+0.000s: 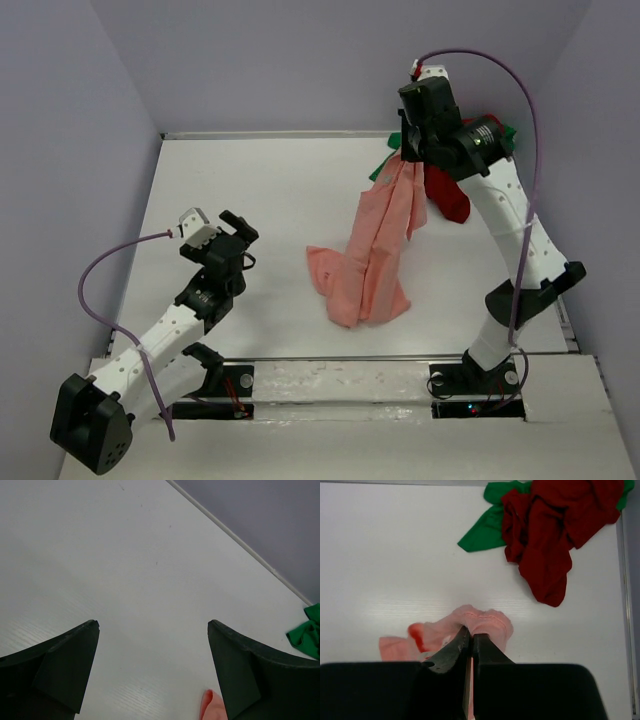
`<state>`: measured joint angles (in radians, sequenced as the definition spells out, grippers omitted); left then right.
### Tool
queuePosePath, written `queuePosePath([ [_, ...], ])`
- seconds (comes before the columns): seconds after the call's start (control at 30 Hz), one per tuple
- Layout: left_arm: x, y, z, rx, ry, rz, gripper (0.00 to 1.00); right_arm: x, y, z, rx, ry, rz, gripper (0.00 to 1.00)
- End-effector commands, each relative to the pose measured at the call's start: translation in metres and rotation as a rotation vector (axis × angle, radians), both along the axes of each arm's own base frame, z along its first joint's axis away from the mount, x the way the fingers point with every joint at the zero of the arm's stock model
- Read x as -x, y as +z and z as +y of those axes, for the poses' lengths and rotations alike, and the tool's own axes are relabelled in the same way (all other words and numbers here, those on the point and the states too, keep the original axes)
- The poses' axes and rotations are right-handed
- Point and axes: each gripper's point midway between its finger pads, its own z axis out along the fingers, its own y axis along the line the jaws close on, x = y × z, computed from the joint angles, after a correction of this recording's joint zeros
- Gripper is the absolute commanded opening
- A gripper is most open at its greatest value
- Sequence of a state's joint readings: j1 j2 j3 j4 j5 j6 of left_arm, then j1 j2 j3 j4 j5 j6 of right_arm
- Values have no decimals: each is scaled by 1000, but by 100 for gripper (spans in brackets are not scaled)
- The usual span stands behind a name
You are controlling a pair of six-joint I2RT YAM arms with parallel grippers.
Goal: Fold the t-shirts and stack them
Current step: Flatten the tshirt out
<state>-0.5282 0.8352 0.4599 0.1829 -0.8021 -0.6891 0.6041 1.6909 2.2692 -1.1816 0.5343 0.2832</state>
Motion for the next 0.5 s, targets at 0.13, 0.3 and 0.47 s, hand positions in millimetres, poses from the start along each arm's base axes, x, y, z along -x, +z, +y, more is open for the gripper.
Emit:
queuePosePath([
  [0.13, -7, 29, -1, 27, 14, -72, 99, -56, -62, 67, -75, 134, 108, 0],
  [0.3, -7, 30, 1, 25, 25, -75, 99, -66, -105, 181, -306, 445, 250, 0],
  [0.47, -6, 29, 3, 21, 34, -71, 99, -29, -56, 270, -643, 850, 286, 0],
])
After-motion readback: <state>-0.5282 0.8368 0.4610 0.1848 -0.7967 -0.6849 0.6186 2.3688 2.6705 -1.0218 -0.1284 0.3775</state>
